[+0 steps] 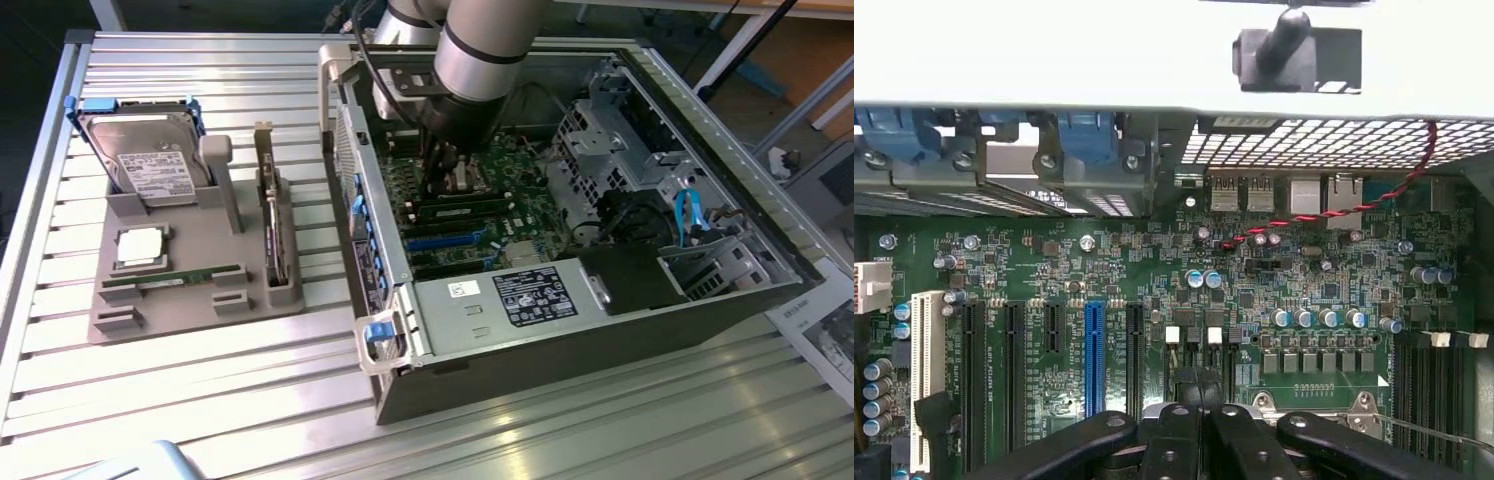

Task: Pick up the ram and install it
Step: 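Press down the ram until it locks into place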

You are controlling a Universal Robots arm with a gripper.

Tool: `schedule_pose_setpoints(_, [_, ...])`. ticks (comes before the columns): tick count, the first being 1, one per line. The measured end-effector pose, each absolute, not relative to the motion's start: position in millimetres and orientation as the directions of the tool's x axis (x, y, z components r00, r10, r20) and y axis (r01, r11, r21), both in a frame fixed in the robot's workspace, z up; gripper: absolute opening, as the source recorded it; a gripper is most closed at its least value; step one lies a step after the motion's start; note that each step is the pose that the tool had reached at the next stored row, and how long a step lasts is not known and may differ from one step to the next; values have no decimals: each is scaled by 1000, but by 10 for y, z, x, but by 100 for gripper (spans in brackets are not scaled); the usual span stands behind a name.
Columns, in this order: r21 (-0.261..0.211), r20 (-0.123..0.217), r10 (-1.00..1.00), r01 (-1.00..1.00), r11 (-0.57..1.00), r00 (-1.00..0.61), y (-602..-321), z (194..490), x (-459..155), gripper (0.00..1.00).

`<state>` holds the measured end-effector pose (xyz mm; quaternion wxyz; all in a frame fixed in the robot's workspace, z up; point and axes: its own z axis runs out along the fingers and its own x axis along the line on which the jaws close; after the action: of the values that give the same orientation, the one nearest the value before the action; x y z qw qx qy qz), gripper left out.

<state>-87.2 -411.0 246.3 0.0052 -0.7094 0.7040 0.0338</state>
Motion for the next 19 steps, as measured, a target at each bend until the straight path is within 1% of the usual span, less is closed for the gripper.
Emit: schedule_pose_setpoints(19, [39,-55,-998,-999,-9,7,-4137,2430,-886,10])
